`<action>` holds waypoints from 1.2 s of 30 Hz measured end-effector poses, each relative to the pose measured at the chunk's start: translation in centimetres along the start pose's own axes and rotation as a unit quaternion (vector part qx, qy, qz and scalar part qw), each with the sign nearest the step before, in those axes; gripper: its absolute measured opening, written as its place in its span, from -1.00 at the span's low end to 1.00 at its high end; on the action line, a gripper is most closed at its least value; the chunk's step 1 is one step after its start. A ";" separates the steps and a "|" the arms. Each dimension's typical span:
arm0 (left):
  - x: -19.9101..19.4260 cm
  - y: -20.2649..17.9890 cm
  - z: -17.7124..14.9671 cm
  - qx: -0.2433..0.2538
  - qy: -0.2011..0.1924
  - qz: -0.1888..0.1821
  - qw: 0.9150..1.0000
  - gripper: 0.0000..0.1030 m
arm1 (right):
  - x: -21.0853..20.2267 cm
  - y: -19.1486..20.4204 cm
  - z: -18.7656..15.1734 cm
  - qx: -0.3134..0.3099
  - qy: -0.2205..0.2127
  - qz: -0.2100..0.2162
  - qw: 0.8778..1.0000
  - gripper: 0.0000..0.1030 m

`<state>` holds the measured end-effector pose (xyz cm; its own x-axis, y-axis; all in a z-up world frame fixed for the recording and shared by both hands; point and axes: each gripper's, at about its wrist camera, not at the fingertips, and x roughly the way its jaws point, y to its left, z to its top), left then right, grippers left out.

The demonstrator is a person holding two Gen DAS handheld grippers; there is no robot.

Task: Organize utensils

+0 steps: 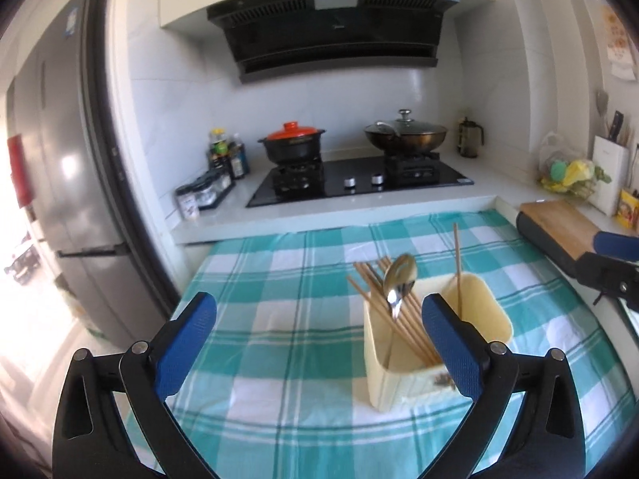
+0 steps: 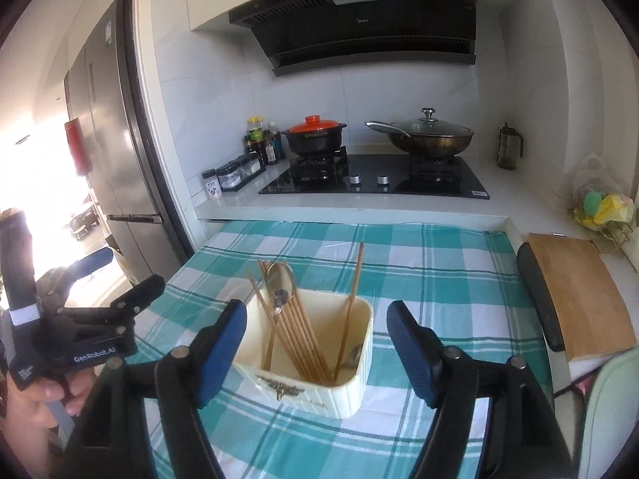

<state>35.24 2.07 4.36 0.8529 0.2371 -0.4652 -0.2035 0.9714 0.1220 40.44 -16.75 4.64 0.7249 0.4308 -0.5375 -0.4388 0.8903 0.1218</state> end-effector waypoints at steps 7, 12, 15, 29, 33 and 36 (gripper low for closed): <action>-4.1 -0.6 -3.5 0.000 0.012 -0.022 1.000 0.99 | -4.2 1.8 -4.6 -0.008 0.003 -0.038 0.999 0.72; -5.7 -0.5 -5.3 0.002 0.038 -0.036 0.999 0.99 | -5.7 3.3 -7.0 -0.025 0.011 -0.075 0.997 0.73; -6.5 -0.3 -5.6 -0.001 0.051 -0.049 0.998 0.99 | -6.8 3.7 -7.7 -0.019 0.006 -0.075 0.997 0.76; -9.5 0.8 -6.4 -0.020 0.058 -0.053 0.997 0.99 | -10.0 6.8 -8.0 -0.030 -0.012 -0.076 0.997 1.00; -9.5 1.1 -6.4 -0.025 0.058 -0.051 0.997 0.99 | -10.5 7.6 -7.8 -0.040 -0.017 -0.075 0.996 1.00; -9.7 1.3 -6.4 -0.029 0.059 -0.054 0.996 0.99 | -10.5 7.9 -7.7 -0.044 -0.017 -0.075 0.996 1.00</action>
<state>23.66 1.09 3.39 0.8096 0.1264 -0.5732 -0.1432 0.9896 0.0159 25.24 -15.38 4.80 0.8025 0.2995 -0.5160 -0.3674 0.9295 -0.0319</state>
